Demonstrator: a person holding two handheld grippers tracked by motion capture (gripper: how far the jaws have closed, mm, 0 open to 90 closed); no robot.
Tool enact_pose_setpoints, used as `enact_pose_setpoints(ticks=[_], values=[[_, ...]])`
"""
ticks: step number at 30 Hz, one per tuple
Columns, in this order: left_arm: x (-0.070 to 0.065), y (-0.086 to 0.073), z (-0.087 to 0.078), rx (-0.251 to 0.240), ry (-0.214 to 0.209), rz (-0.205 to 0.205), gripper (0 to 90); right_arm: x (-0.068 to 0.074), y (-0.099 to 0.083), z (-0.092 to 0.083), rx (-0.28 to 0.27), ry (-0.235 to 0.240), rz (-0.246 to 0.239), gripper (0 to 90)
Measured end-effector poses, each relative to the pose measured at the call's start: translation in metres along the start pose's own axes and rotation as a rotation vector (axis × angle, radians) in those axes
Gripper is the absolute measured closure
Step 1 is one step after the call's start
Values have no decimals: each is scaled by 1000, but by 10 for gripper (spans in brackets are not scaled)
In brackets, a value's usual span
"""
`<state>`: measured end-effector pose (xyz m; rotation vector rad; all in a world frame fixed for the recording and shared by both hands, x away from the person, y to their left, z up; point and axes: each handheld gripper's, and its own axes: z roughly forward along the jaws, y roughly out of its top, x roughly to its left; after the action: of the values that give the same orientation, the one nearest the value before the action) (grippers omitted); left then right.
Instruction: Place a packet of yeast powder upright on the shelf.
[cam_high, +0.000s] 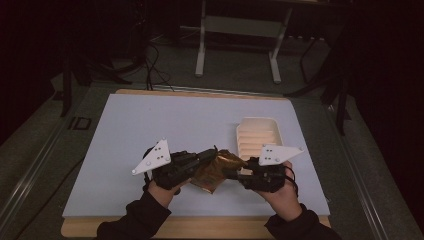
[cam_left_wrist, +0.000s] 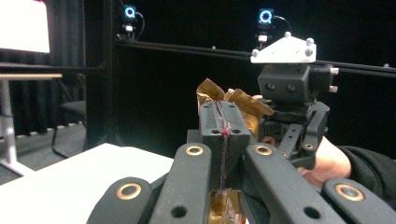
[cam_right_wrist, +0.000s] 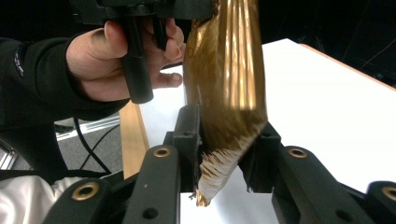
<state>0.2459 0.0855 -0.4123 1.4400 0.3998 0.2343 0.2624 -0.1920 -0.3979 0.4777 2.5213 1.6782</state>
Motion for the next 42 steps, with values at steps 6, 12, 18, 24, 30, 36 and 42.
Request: enact_pose_setpoints(ticks=[6, 12, 18, 24, 30, 36, 42], values=[[1, 3, 0, 4, -17, 5, 900, 1, 3, -3, 16, 8, -8, 745], [2, 10, -7, -2, 5, 21, 699, -1, 7, -7, 26, -2, -23, 753], [4, 14, -21, 27, 49, -12, 363, -9, 14, -24, 17, -34, -56, 755], [2, 6, -37, 139, 240, 107, 116, -21, 23, -48, -1, -73, -111, 756], [9, -6, -52, 179, 251, 44, 20, -38, 32, -71, -4, -46, -183, 755], [15, -17, -63, 208, 264, 37, 20, -54, 32, -86, 14, -32, -225, 756], [16, -30, -71, 217, 278, 76, 28, -70, 20, -91, 58, -48, -196, 759]])
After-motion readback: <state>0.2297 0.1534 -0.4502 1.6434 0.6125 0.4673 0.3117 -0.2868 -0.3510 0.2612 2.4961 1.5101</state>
